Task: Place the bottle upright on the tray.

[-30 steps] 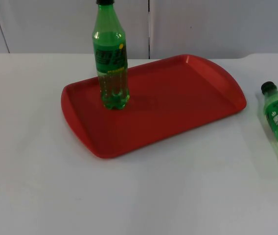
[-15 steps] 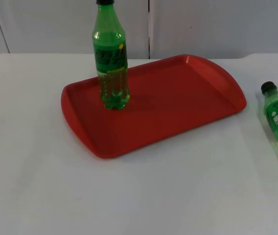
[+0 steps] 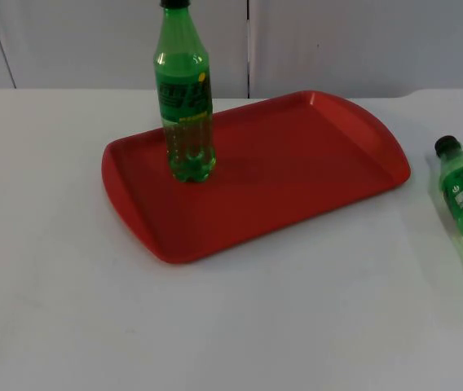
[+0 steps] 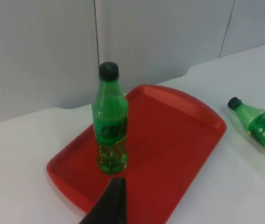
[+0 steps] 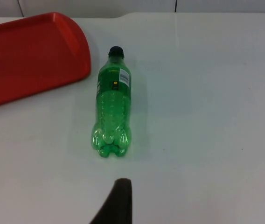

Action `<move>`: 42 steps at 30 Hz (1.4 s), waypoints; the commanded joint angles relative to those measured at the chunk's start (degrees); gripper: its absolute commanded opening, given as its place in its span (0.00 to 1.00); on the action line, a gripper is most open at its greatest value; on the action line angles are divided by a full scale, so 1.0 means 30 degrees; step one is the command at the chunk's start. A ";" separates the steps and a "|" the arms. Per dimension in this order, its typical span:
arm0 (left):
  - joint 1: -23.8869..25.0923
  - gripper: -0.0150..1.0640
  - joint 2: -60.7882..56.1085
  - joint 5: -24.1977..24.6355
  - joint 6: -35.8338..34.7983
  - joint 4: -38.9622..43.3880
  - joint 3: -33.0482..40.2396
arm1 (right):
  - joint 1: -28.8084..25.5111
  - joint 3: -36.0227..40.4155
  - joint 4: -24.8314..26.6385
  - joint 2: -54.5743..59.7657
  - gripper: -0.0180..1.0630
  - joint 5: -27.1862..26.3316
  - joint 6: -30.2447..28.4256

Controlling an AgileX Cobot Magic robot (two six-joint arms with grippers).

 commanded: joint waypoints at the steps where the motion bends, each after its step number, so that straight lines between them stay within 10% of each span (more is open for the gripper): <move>1: -0.0129 0.99 -0.0854 0.0642 0.0065 -0.0131 0.0044 | -0.0105 0.0046 0.0081 -0.0076 0.83 -0.0095 0.0002; 42: -0.0129 0.99 -1.1411 0.9182 0.1021 0.0715 0.0078 | -0.0105 0.0046 0.0081 -0.0076 0.83 -0.0095 0.0002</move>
